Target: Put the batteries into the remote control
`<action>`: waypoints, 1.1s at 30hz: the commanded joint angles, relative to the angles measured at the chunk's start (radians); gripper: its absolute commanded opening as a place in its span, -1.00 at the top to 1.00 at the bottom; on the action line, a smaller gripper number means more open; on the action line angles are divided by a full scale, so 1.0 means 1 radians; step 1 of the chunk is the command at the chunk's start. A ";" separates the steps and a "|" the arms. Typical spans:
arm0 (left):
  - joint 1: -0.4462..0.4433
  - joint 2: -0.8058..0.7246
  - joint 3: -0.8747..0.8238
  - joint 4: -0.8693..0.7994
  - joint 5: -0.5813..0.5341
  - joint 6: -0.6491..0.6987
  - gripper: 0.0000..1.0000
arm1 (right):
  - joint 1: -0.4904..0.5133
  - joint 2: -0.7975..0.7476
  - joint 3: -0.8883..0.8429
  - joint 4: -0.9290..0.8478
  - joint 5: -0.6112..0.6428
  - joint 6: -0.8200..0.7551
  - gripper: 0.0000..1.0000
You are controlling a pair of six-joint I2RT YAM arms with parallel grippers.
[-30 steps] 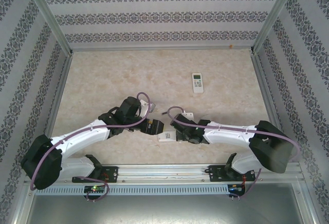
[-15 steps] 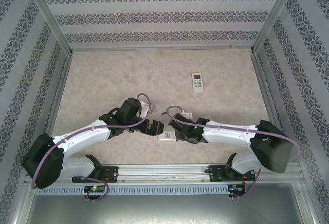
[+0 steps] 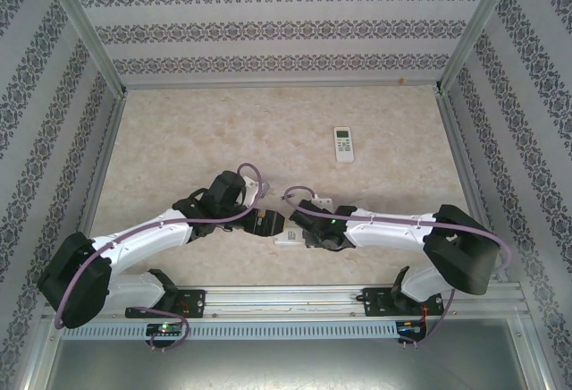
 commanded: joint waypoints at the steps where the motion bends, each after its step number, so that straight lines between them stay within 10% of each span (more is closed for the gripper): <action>1: -0.014 0.010 -0.003 0.008 -0.018 -0.020 -0.82 | 0.012 -0.020 0.020 -0.063 0.004 0.025 0.52; 12: -0.094 0.193 0.111 -0.125 -0.169 -0.067 -0.31 | -0.036 -0.089 0.027 -0.080 0.040 0.018 0.51; 33: -0.138 0.344 0.139 -0.092 -0.111 -0.195 0.13 | -0.033 -0.002 0.010 -0.078 -0.035 0.122 0.75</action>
